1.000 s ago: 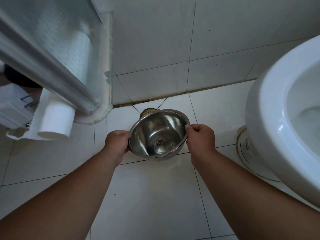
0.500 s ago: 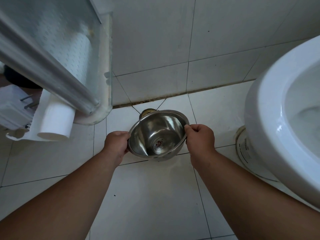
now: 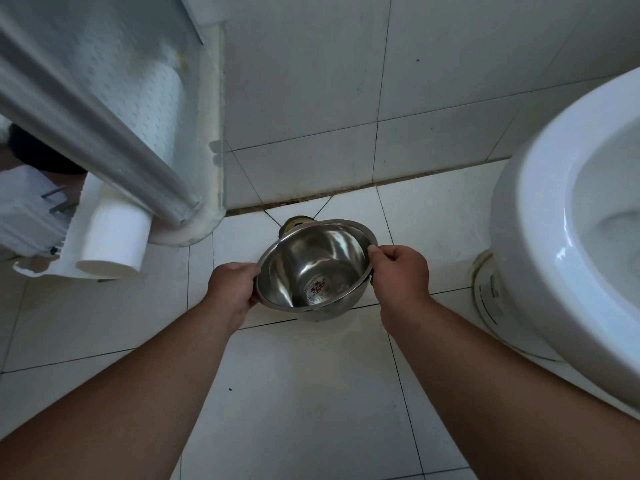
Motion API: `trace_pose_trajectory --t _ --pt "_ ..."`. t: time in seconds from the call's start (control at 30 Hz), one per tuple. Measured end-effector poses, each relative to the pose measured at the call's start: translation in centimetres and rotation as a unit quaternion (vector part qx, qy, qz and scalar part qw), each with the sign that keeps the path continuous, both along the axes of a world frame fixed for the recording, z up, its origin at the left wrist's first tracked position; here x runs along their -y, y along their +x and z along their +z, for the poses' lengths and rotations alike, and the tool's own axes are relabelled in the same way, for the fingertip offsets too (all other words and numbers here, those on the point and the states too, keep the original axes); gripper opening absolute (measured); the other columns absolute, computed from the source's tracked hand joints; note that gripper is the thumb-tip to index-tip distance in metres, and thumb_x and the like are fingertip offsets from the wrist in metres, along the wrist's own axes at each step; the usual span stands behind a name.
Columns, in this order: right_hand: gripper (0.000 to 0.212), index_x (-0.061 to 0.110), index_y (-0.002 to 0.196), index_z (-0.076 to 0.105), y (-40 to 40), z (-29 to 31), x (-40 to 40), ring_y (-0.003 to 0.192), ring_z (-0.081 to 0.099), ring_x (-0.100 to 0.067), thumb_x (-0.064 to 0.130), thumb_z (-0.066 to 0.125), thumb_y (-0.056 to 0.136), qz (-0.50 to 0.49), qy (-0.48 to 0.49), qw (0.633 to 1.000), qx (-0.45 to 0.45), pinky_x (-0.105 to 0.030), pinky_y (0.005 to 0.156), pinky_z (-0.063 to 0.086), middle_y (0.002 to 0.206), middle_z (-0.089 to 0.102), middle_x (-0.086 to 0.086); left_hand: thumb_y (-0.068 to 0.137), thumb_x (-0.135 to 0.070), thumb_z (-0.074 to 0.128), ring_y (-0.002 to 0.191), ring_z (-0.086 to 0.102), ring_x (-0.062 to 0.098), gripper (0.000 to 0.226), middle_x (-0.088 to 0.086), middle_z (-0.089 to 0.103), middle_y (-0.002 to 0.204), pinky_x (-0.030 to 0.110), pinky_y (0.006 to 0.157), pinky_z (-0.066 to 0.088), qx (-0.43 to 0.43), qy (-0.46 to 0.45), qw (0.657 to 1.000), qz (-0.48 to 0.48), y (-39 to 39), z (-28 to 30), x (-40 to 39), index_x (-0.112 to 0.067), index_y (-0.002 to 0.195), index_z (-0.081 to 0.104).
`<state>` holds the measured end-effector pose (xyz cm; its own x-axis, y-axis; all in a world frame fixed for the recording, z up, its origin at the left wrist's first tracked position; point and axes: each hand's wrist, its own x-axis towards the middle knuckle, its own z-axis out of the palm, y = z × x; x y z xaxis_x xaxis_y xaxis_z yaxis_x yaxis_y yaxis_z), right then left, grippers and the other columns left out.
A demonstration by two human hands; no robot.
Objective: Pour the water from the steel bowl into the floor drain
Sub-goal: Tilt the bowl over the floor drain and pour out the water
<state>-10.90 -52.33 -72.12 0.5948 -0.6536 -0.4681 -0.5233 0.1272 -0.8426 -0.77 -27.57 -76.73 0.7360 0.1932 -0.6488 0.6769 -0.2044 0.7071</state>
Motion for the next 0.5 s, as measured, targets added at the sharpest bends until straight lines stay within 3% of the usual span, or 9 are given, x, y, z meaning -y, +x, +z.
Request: trace_pose_trajectory --t 0.23,0.5 --pt "0.033 0.011 0.069 0.073 0.01 0.03 -0.21 0.058 0.057 -0.018 0.025 0.068 0.098 -0.003 0.011 1.0 0.0 -0.034 0.062 0.051 0.061 0.065 0.0 0.091 0.003 0.068 0.072 0.066 0.028 0.012 0.015 0.071 0.077 0.025 0.047 0.054 -0.01 -0.029 0.999 0.037 -0.14 0.63 0.04 0.002 0.085 0.078" --pt "0.034 0.02 0.064 0.072 0.21 0.03 -0.3 0.057 0.06 -0.013 0.026 0.07 0.097 -0.01 0.031 0.999 0.015 -0.037 0.069 0.057 0.052 0.065 0.011 0.095 0.0 0.065 0.07 0.062 0.026 0.011 0.015 0.066 0.08 0.025 0.045 0.053 -0.027 -0.057 0.997 0.055 -0.2 1.08 0.0 0.001 0.089 0.075"
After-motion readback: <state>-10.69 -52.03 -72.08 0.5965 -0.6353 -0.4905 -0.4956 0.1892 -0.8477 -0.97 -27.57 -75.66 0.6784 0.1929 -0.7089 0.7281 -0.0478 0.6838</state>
